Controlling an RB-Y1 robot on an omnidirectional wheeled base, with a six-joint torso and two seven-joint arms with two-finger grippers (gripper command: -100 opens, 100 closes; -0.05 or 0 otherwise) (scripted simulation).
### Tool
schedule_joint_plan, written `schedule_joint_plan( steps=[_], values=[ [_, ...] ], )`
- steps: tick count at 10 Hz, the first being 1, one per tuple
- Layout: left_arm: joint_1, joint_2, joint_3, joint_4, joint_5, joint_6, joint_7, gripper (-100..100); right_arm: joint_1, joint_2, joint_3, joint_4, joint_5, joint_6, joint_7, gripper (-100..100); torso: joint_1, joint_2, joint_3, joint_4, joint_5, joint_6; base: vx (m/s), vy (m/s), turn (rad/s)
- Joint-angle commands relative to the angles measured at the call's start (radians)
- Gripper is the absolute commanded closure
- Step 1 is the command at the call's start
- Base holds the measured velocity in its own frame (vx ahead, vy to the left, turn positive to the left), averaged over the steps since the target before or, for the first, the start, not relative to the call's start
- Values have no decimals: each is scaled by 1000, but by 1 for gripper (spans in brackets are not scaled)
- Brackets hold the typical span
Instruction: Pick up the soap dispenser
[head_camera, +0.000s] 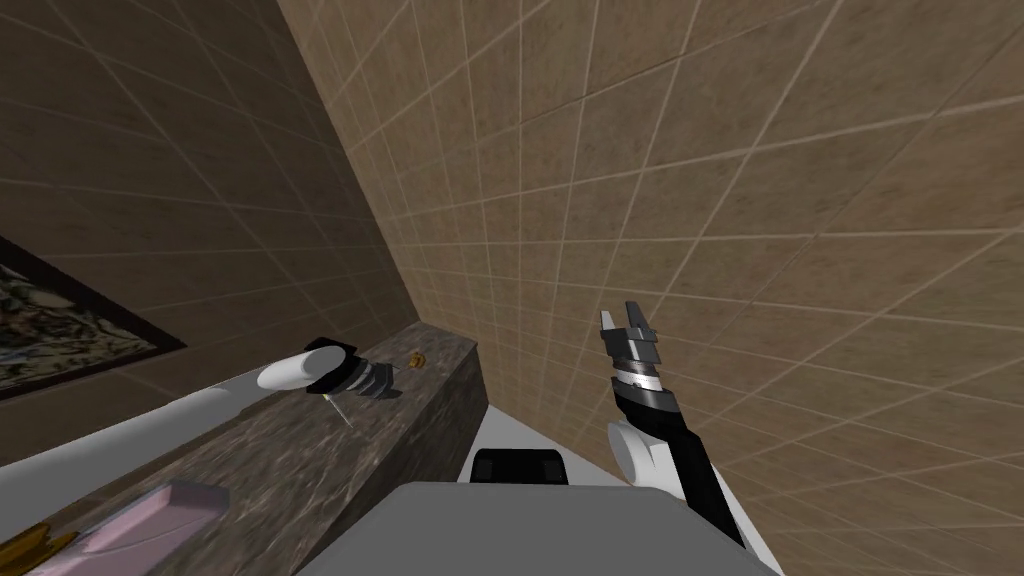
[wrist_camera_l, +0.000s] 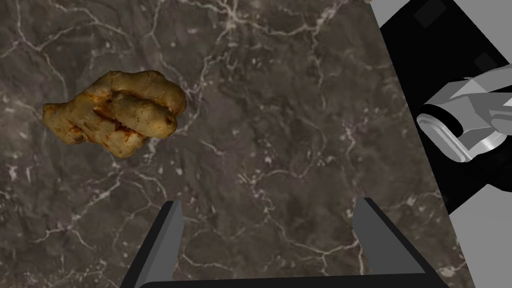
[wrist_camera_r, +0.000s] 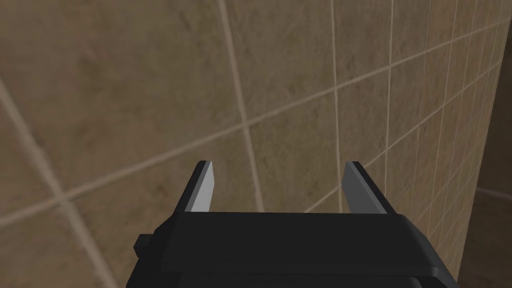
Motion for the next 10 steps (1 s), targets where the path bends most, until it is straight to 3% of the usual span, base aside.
schedule_joint_plan(
  steps=[1,2,4,5,6,7,10],
  values=[
    [6,50,-11,9,21,20,25,-100,0,0,0,0,0,0,0,0,0,0,0,0,0,0,13,46,-131],
    [18,84,-35,44,60,55,50,-100,0,0,0,0,0,0,0,0,0,0,0,0,0,-1,8,48,-145],
    [18,104,-35,44,60,55,50,-100,0,0,0,0,0,0,0,0,0,1,0,0,0,-1,8,34,-63],
    [31,144,-59,78,95,87,73,-100,0,0,0,0,0,0,0,0,-2,1,1,0,0,-1,0,32,-166],
    [31,155,-59,78,95,87,73,-100,0,0,0,0,0,0,0,0,-1,1,1,0,0,-1,3,43,-114],
    [45,190,-83,110,127,116,95,-100,0,0,0,0,0,0,0,0,-1,1,1,0,0,-1,-2,55,-171],
    [61,247,-107,140,155,143,115,-100,0,0,0,0,0,0,0,0,1,2,1,1,0,-1,-14,58,-94]
  ],
)
